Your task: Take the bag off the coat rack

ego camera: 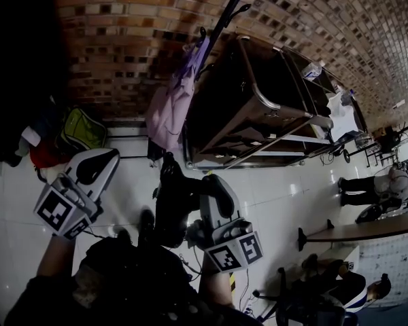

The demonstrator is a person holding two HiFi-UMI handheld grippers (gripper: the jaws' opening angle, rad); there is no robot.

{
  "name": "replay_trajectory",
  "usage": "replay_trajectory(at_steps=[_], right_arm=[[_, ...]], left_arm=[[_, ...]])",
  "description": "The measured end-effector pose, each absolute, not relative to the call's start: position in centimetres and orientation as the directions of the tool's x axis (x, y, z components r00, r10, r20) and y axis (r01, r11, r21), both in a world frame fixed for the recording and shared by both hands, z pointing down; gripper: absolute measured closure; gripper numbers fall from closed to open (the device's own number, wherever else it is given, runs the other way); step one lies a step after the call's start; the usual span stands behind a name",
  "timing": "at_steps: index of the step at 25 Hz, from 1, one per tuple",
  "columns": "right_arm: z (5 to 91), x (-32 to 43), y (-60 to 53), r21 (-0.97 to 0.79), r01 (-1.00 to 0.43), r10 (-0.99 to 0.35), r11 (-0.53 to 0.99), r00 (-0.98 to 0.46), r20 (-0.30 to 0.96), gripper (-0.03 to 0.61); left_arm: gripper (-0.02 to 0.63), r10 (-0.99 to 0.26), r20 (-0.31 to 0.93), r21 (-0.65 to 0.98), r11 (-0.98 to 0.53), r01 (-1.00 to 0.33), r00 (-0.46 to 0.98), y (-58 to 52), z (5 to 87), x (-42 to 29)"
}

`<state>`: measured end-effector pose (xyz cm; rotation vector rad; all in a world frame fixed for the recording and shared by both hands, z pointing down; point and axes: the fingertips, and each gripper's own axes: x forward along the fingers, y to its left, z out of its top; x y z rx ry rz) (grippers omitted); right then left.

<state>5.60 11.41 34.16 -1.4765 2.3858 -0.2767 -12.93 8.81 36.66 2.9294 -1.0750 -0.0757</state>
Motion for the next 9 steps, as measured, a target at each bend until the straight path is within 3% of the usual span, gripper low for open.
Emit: replay_trajectory(at_steps=[9], right_arm=[[34.3,4.3,14.0,-0.334,-0.838,-0.902,0.432,-0.406,-0.150,0.534]], left_arm=[[0.606,-0.640,-0.039,0.042,-0.768,-0.639,0.767,11.0,36.5,-14.1]])
